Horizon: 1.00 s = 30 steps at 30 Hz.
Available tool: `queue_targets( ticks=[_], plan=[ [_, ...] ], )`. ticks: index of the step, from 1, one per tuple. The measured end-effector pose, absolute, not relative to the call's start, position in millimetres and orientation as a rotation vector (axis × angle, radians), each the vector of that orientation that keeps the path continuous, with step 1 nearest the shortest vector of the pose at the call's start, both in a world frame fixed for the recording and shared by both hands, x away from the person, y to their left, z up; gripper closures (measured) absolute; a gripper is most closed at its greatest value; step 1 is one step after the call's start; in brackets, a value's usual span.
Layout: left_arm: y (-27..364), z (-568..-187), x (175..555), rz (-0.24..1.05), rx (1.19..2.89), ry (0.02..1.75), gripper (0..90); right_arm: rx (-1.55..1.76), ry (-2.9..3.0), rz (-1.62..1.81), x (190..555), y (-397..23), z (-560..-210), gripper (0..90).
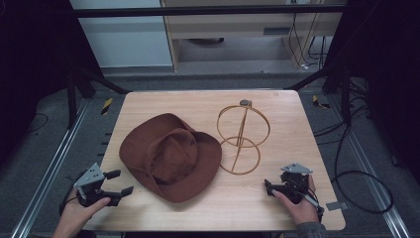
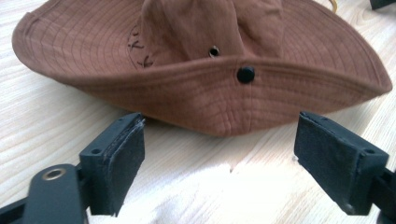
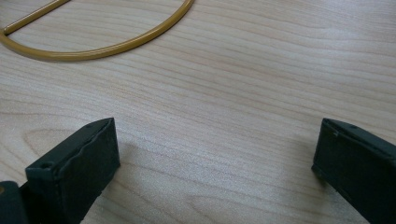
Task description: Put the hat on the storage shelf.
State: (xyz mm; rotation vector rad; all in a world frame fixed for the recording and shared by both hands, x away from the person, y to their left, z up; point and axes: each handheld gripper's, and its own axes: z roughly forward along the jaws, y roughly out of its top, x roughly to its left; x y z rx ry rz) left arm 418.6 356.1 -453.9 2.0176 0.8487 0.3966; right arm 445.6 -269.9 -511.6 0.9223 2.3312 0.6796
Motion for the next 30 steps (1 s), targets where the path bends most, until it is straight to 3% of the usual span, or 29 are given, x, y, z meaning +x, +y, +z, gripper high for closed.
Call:
queue_targets(
  ticks=[5, 8, 13, 20, 30],
  plan=[
    [350, -430, 431, 0.411, 2.021, 0.883, 12.1, 0.922, 2.331, 0.680, 446, -270, -512, 0.5],
    [338, -400, 449, 0.491, 2.040, 0.873, 10.3, 0.922, 2.332, 0.681, 446, -270, -512, 0.5],
    [316, -375, 476, 0.452, 2.131, 0.838, 8.6, 0.922, 2.332, 0.684, 446, -270, -512, 0.6],
    [287, -360, 502, 0.419, 2.268, 0.811, 7.5, 0.922, 2.331, 0.683, 446, -270, -512, 0.6],
    [264, -362, 520, 0.443, 2.338, 0.812, 6.1, 0.918, 2.333, 0.686, 446, -270, -511, 0.7]
  ],
)
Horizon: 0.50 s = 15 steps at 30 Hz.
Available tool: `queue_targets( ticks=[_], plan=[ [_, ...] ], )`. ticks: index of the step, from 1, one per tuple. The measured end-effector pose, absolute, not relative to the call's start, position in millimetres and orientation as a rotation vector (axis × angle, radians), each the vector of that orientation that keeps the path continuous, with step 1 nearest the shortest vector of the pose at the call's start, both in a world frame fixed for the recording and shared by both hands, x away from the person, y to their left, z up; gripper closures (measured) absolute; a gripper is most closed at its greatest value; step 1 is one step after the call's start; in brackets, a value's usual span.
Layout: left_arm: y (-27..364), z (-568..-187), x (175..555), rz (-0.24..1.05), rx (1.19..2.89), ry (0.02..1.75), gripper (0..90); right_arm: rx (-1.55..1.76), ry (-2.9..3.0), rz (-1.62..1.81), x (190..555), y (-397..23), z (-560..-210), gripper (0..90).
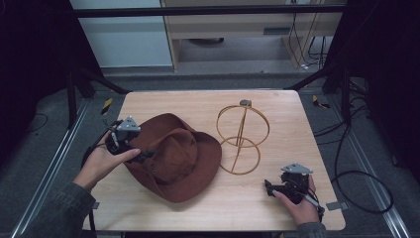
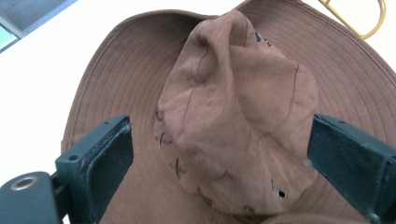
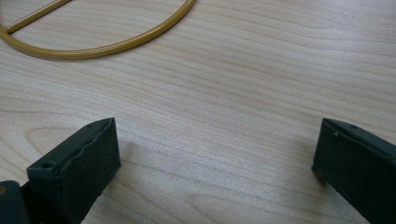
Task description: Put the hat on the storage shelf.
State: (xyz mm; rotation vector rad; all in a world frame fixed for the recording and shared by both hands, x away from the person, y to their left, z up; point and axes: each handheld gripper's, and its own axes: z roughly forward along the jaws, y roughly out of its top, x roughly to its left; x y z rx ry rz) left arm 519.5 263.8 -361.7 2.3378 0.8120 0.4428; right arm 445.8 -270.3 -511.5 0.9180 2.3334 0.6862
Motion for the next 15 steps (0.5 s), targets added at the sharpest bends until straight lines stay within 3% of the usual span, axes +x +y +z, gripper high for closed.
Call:
queue_targets(
  ticks=[15],
  plan=[
    [229, -355, 548, 0.428, 2.441, 0.815, 6.6, 0.916, 2.334, 0.690, 446, -270, -512, 0.7]
  ],
)
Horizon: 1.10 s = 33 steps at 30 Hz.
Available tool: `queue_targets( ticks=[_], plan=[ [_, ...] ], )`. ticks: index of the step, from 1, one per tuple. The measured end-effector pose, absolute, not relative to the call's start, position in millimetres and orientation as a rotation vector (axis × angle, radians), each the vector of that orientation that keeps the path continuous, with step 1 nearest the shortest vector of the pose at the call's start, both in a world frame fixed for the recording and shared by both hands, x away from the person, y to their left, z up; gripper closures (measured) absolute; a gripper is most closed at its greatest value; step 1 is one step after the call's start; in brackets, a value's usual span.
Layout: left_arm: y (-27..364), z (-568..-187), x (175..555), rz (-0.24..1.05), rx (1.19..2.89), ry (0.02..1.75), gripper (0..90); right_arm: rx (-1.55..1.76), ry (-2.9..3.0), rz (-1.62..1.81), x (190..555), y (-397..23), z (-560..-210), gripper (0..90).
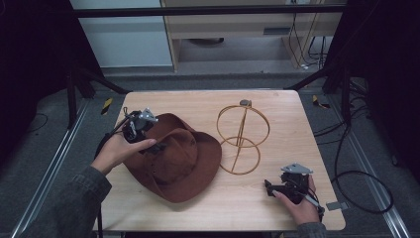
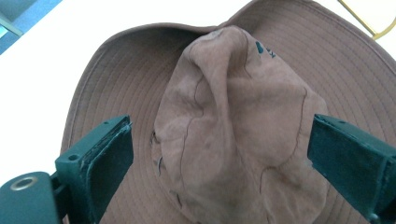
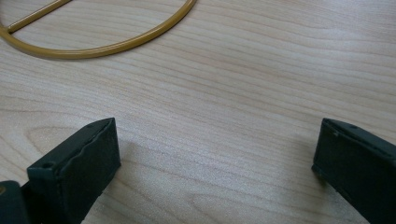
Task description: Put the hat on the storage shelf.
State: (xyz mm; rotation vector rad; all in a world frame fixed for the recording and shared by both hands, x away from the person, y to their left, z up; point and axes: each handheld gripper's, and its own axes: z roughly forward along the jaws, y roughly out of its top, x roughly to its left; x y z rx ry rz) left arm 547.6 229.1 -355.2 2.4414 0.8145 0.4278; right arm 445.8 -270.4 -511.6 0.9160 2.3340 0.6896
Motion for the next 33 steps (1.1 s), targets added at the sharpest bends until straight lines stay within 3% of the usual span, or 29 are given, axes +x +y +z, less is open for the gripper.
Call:
queue_targets(
  ticks=[12, 24, 31, 33],
  plan=[
    [201, -350, 557, 0.448, 2.497, 0.774, 7.1, 0.917, 2.335, 0.690, 446, -270, -512, 0.7],
    [197, -357, 566, 0.440, 2.527, 0.806, 6.6, 0.916, 2.336, 0.693, 446, -271, -512, 0.7],
    [197, -368, 571, 0.415, 2.536, 0.822, 14.8, 0.916, 2.335, 0.692, 446, -271, -512, 0.7],
    [195, -376, 570, 0.407, 2.555, 0.828, 21.9, 0.916, 2.336, 0.692, 446, -270, -512, 0.7]
  ],
)
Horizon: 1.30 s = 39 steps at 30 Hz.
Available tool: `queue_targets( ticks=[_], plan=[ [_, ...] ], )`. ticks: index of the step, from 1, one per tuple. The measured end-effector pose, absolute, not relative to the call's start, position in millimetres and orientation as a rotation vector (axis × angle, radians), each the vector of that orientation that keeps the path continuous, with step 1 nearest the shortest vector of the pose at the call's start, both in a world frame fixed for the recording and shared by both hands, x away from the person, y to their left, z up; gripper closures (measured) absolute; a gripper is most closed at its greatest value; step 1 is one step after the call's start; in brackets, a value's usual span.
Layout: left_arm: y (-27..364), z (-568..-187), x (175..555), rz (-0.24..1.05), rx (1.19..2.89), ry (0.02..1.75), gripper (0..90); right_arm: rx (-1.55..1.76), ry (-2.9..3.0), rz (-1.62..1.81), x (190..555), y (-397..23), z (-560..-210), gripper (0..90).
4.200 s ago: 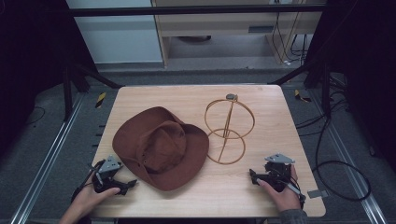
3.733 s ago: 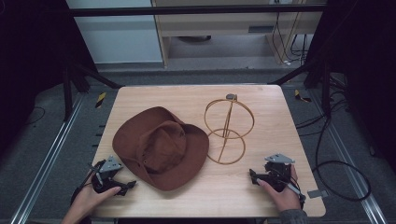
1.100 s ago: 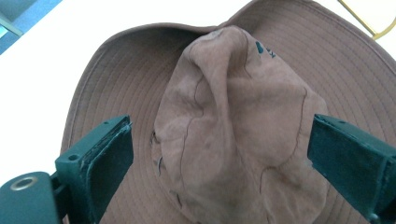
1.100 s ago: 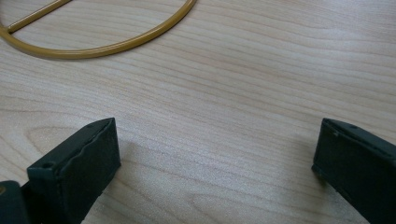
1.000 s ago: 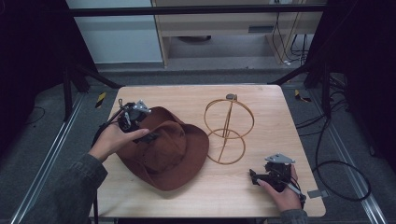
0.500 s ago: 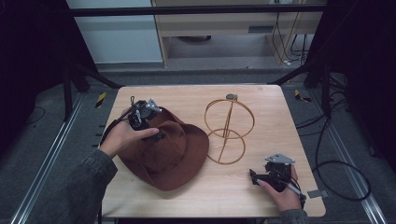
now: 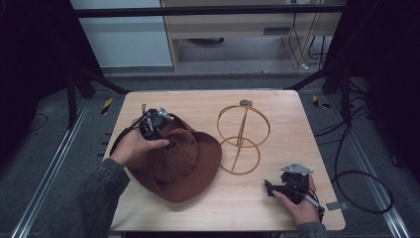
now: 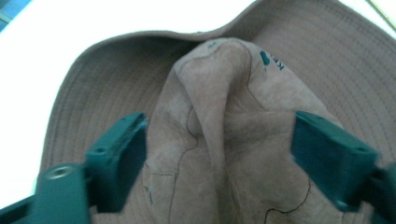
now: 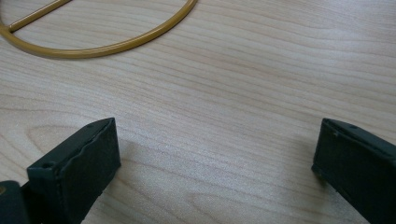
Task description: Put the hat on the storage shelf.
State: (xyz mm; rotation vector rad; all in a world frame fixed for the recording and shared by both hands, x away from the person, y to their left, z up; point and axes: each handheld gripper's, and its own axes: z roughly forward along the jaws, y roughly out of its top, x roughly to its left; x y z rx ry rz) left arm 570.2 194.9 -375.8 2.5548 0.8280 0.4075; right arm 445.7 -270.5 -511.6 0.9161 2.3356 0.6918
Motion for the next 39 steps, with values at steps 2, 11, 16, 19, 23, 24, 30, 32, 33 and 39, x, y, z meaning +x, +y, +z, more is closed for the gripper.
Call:
queue_targets(
  ticks=[2, 11, 16, 19, 23, 24, 30, 32, 33, 39],
  plan=[
    [195, -379, 571, 0.397, 2.562, 0.824, 25.5, 0.916, 2.335, 0.692, 446, -270, -512, 0.7],
    [200, -386, 574, 0.335, 2.551, 0.843, 38.0, 0.916, 2.335, 0.692, 446, -270, -512, 0.7],
    [200, -389, 574, 0.304, 2.577, 0.830, 47.9, 0.915, 2.336, 0.693, 446, -271, -512, 0.7],
    [199, -389, 575, 0.292, 2.591, 0.813, 53.3, 0.916, 2.335, 0.692, 446, -271, -512, 0.7],
    [200, -390, 576, 0.279, 2.622, 0.812, 61.3, 0.916, 2.336, 0.692, 446, -271, -512, 0.7],
    [200, -390, 576, 0.279, 2.622, 0.812, 63.1, 0.916, 2.336, 0.692, 446, -271, -512, 0.7],
    [207, -389, 574, 0.265, 2.641, 0.825, 74.0, 0.917, 2.335, 0.692, 446, -271, -512, 0.7],
    [209, -387, 573, 0.270, 2.648, 0.821, 77.8, 0.917, 2.335, 0.693, 446, -270, -512, 0.7],
    [210, -387, 573, 0.272, 2.651, 0.814, 77.8, 0.917, 2.335, 0.692, 446, -270, -512, 0.7],
    [214, -387, 572, 0.257, 2.649, 0.802, 86.9, 0.916, 2.335, 0.692, 446, -270, -512, 0.7]
  ],
)
